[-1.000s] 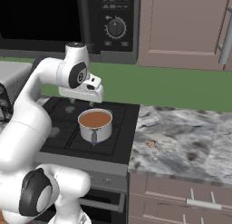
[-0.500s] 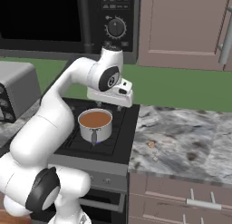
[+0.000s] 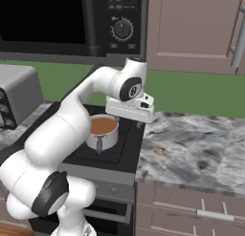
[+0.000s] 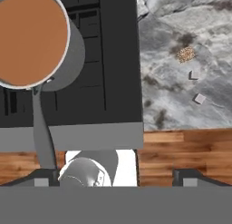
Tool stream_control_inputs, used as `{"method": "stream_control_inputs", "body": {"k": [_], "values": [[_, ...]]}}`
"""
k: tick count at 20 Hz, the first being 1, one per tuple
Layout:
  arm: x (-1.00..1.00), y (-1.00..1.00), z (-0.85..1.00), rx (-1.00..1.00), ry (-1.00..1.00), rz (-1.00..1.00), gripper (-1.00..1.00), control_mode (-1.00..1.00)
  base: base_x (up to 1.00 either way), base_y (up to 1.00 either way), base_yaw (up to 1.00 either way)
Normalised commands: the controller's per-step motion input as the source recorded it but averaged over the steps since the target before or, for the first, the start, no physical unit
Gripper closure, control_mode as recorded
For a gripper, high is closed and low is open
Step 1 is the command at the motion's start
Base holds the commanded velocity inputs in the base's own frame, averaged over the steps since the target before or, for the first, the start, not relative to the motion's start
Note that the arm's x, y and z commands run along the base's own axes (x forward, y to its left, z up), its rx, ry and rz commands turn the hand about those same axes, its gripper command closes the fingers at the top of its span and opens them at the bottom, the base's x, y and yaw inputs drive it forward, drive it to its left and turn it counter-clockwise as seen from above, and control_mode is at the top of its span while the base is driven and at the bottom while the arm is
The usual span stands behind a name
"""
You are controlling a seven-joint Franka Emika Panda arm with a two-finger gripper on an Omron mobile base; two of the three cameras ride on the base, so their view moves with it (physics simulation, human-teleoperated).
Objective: Pick up the sugar cube(s) and place them in the saucepan with hot chocolate.
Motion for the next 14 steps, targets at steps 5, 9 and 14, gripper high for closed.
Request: {"method": "stream_control_inputs", "body": {"k": [5,9,14], "values": [[0.46,-0.21,-0.35,0.03,-0.24,0.16,-1.0,-1.0,0.0,0.0,0.0],[0.43,-0.42,-0.38,0.01,-0.21,0.18,-1.0,-1.0,0.0,0.0,0.0],[0.2,-0.22,-0.18,-0.09,-0.03,0.1,-1.0,-1.0,0.0,0.0,0.0]]}}
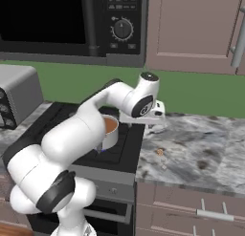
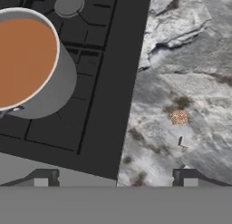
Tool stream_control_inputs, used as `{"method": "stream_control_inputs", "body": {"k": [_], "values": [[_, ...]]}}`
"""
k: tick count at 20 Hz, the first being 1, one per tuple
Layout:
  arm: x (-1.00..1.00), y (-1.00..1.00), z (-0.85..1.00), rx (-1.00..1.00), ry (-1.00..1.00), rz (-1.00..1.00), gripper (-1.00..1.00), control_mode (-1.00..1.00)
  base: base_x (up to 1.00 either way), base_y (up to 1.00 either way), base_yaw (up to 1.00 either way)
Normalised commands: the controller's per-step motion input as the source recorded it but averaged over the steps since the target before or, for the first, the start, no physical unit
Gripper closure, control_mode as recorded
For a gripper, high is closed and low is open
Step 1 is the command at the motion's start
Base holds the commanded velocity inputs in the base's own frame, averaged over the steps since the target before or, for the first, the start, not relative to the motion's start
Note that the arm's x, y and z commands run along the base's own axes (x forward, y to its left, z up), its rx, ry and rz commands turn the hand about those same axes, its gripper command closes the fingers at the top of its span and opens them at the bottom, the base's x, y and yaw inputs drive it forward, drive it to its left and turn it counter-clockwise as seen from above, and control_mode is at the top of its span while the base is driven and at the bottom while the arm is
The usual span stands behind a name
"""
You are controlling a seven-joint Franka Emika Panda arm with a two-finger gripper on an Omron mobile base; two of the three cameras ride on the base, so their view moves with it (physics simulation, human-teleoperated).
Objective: Pick up the sugar cube(s) and place them in the saucepan with hot chocolate.
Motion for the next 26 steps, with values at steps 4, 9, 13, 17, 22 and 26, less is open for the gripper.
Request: {"method": "stream_control_inputs", "body": {"k": [4,9,13,17,22,26], "values": [[0.28,-0.28,-0.34,-0.14,0.15,0.03,-1.0,-1.0,0.0,0.0,0.0],[0.11,-0.21,-0.36,-0.09,0.2,0.01,-1.0,-1.0,0.0,0.0,0.0],[0.04,-0.11,-0.46,-0.01,0.05,0.0,-1.0,-1.0,0.0,0.0,0.0],[0.28,-0.08,-0.56,0.0,0.08,0.0,-1.0,-1.0,0.0,0.0,0.0],[0.35,-0.15,-0.44,0.0,0.07,0.0,-1.0,-1.0,0.0,0.0,0.0],[0.51,-0.1,-0.29,0.0,0.0,0.0,-1.0,-1.0,0.0,0.0,0.0]]}}
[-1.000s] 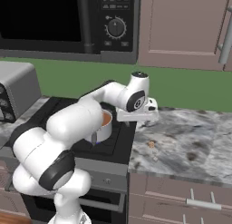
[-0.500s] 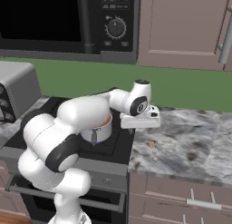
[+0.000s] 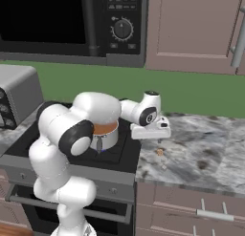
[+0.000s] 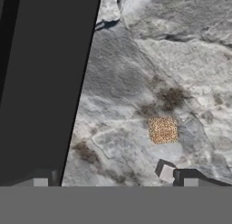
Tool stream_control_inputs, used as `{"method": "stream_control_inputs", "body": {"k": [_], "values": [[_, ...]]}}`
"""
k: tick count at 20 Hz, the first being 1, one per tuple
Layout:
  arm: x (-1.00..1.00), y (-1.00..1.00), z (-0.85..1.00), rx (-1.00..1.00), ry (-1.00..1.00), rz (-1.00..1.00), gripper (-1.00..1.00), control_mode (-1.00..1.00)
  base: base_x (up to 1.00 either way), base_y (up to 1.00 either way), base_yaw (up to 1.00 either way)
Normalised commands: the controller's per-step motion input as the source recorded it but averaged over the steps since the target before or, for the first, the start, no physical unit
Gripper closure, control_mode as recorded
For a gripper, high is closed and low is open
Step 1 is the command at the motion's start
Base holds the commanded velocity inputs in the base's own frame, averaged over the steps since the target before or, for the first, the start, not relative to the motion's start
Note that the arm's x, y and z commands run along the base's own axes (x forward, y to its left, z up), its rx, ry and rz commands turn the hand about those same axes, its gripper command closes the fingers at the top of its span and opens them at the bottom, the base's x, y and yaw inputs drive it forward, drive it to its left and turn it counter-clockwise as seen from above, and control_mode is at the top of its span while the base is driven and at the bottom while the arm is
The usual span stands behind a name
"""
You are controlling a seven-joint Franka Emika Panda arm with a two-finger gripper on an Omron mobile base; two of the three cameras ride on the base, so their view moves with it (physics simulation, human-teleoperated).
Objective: Pick up the sugar cube(s) and place them in the saucepan with hot chocolate.
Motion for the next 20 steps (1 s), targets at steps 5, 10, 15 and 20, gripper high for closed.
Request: {"method": "stream_control_inputs", "body": {"k": [5,10,15,20], "values": [[0.47,-0.2,-0.2,0.0,0.0,0.0,-1.0,-1.0,0.0,0.0,0.0],[0.06,-0.48,-0.29,0.08,-0.01,0.0,-1.0,-1.0,0.0,0.0,0.0],[0.0,-0.1,-0.21,0.01,0.0,0.0,-1.0,-1.0,0.0,0.0,0.0],[-0.02,0.0,-0.01,0.0,0.0,0.0,-1.0,-1.0,0.0,0.0,0.0]]}}
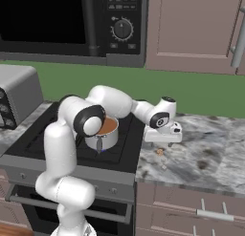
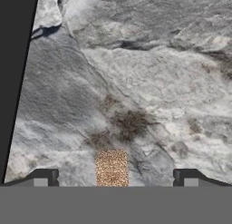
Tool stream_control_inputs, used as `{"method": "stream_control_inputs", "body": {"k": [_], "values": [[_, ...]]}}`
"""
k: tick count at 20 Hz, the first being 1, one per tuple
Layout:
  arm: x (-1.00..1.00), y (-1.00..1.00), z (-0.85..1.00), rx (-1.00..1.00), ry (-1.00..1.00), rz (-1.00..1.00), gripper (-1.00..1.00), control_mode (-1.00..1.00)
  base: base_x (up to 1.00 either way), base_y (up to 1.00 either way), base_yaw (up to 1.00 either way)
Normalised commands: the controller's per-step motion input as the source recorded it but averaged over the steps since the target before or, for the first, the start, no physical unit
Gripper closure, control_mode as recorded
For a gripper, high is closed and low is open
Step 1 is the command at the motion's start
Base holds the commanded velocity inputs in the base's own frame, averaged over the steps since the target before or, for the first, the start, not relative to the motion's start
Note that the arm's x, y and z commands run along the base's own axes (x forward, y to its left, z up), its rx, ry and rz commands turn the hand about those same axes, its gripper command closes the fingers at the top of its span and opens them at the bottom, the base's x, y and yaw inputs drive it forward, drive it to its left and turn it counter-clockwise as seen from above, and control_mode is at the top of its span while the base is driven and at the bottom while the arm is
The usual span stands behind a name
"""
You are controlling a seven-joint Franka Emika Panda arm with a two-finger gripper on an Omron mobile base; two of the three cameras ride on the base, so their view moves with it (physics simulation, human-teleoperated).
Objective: Pick up the sugar cube(s) and place them in the saucepan with hot chocolate.
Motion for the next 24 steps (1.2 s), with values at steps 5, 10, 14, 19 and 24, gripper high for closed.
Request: {"method": "stream_control_inputs", "body": {"k": [5,10,14,19,24], "values": [[-0.07,0.0,-0.04,0.0,0.0,0.0,-1.0,-1.0,0.0,0.0,0.0],[-0.13,0.0,-0.13,0.0,0.0,0.0,-1.0,-1.0,0.0,0.0,0.0],[-0.02,0.0,-0.25,0.0,0.0,0.0,-1.0,-1.0,0.0,0.0,0.0],[-0.01,0.04,-0.24,0.0,-0.01,0.0,-1.0,-1.0,0.0,0.0,0.0],[0.03,0.0,-0.21,0.0,0.0,0.0,-1.0,-1.0,0.0,0.0,0.0]]}}
